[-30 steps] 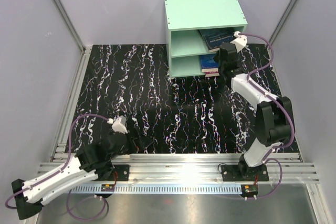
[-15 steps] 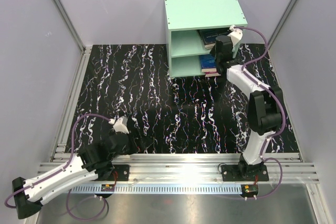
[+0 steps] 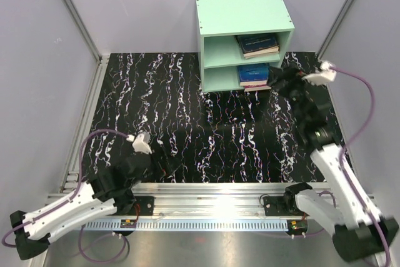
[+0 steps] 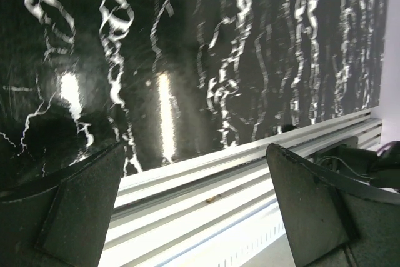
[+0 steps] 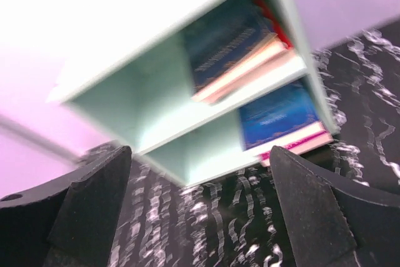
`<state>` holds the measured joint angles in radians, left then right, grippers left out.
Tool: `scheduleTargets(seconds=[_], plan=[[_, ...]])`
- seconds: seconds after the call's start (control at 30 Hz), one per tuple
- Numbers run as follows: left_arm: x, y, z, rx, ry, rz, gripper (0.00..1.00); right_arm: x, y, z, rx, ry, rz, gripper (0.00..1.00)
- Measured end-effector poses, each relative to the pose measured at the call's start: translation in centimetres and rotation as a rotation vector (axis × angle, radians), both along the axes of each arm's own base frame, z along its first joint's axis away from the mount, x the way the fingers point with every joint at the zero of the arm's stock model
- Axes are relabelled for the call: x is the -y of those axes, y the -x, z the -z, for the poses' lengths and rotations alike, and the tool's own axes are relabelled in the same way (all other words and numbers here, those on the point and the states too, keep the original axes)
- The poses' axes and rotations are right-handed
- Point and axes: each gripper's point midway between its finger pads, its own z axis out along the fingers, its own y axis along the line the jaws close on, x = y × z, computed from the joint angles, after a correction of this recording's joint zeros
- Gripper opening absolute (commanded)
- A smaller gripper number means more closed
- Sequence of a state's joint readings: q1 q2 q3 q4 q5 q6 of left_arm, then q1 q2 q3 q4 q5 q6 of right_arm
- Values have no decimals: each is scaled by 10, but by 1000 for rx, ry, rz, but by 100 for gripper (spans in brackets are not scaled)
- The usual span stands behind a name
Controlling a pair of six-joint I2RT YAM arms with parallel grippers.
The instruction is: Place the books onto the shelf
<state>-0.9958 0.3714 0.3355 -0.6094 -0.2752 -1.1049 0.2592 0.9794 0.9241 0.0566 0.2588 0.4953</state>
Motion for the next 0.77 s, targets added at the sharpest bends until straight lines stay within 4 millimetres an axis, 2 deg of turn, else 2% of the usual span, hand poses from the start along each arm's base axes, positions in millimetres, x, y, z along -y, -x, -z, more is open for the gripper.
scheduleTargets(seconds=[0.07,0.2,0.23,0.33,0.5,0.57,0.63,0.77], plan=[[1,-5,-18,35,-4,1,99,-1,40,-20,75,-17,-61,100],[3,-17,-53,107,-30,2,99,0,114,-34,153,-57,-160,100],[5,-21,-63,130,-34,1,99,0,119,-34,154,-60,-166,100],[7,-30,-92,186,-58,5,99,0,152,-25,132,-83,-211,100],[11,-47,-153,294,-77,-10,99,-1,195,3,65,-125,-271,100],[9,-52,-170,331,-79,-26,99,-1,207,12,53,-138,-287,100],[3,-55,-177,354,-96,-41,99,0,218,22,41,-151,-293,100],[-13,-55,-180,375,-145,-72,99,-1,233,40,1,-167,-315,100]])
